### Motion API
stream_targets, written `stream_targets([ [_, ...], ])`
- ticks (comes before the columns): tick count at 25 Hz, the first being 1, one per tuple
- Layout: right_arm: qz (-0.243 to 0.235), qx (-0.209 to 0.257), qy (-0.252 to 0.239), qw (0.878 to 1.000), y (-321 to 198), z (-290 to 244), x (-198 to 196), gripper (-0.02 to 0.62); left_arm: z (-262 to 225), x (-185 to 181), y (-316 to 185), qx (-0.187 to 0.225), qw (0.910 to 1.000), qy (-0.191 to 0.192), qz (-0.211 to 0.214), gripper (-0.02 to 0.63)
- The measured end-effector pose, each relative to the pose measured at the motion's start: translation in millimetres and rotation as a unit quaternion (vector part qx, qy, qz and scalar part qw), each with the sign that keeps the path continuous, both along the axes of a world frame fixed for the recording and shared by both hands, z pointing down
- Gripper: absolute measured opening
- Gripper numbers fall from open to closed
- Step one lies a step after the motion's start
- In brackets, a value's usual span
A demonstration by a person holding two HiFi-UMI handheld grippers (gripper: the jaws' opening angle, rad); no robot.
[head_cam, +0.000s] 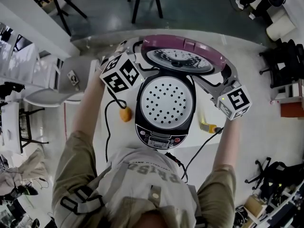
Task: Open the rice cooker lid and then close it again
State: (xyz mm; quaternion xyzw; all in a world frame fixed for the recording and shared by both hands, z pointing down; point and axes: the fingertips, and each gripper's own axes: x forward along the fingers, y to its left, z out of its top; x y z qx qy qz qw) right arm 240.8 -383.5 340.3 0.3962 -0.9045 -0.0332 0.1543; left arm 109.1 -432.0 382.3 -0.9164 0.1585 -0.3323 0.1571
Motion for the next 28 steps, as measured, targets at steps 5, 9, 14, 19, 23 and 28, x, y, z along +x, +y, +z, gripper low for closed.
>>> stream_targets([
  [5,-0.002,-0.001,0.003,1.0,4,1,-1,0.439,1,-2,4,-0.001,1.0,-0.002,-0.002,0.476],
  [9,-0.003,-0.003,0.009,1.0,11,2,-3,0.439,1,-4,11,0.0,1.0,-0.006,-0.001,0.476],
  [14,-0.006,-0.003,0.02,1.0,21,4,-6,0.439,3,-8,21,0.0,0.9999,-0.012,-0.001,0.476],
  [19,-0.009,-0.002,0.027,1.0,35,7,-9,0.442,5,-11,35,-0.001,0.9999,-0.014,-0.002,0.477],
  [23,-0.014,-0.001,0.026,1.0,48,10,-12,0.443,8,-14,49,-0.006,0.9999,-0.012,-0.003,0.486],
  [28,-0.019,-0.006,0.036,0.999,63,15,-17,0.446,13,-19,64,-0.008,0.9998,-0.02,-0.005,0.488],
])
